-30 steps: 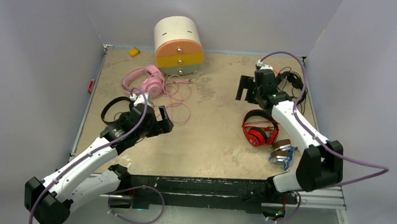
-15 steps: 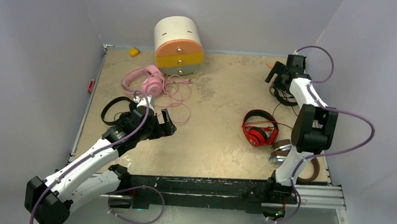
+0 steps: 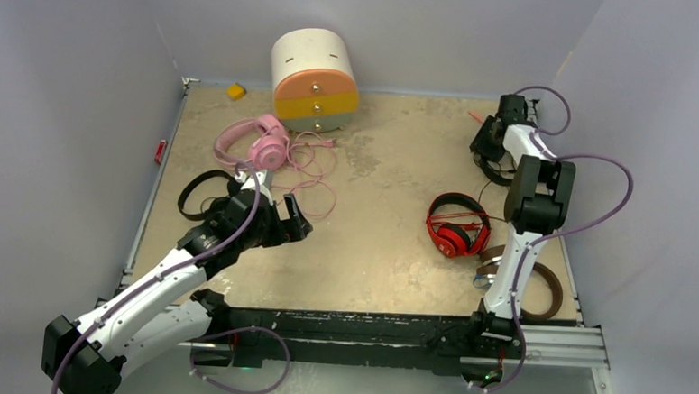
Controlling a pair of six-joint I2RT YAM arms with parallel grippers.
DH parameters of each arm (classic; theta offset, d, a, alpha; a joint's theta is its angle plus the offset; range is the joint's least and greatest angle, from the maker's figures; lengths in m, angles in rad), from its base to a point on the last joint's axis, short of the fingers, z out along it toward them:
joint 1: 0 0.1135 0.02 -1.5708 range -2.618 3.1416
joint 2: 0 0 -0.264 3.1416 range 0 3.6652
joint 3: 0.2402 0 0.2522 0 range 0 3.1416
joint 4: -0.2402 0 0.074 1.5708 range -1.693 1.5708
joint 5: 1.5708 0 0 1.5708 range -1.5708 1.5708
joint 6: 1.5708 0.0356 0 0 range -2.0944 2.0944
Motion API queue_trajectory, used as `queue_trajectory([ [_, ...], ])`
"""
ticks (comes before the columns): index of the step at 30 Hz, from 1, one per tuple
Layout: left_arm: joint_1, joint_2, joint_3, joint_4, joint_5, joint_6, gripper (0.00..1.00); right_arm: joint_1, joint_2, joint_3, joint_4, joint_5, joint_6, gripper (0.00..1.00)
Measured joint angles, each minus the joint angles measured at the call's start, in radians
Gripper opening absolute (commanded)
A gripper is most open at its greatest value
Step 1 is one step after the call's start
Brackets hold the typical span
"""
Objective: Wrap the headphones
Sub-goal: Move the headphones to the center of the board.
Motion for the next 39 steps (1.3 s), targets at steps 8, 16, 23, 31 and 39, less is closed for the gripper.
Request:
queue_trajectory([
  [8, 0.000, -0.007, -0.014, 0.011, 0.000, 0.000, 1.00, 0.166, -0.051, 0.004, -0.050, -0.013, -0.066, 0.08],
  [16, 0.000, -0.007, -0.050, 0.026, -0.002, -0.001, 0.98, 0.613, -0.324, -0.133, -0.038, -0.007, -0.092, 0.06],
  [23, 0.000, 0.066, -0.063, 0.089, -0.001, -0.024, 0.92, 0.786, -0.533, -0.237, -0.029, 0.020, -0.058, 0.03],
  [31, 0.000, 0.151, -0.063, 0.121, -0.010, -0.052, 0.89, 0.904, -0.724, -0.571, 0.020, 0.006, 0.040, 0.07],
  [39, 0.000, 0.087, -0.130, 0.154, -0.035, -0.064, 0.75, 1.020, -0.763, -0.768, 0.172, -0.050, 0.200, 0.63],
])
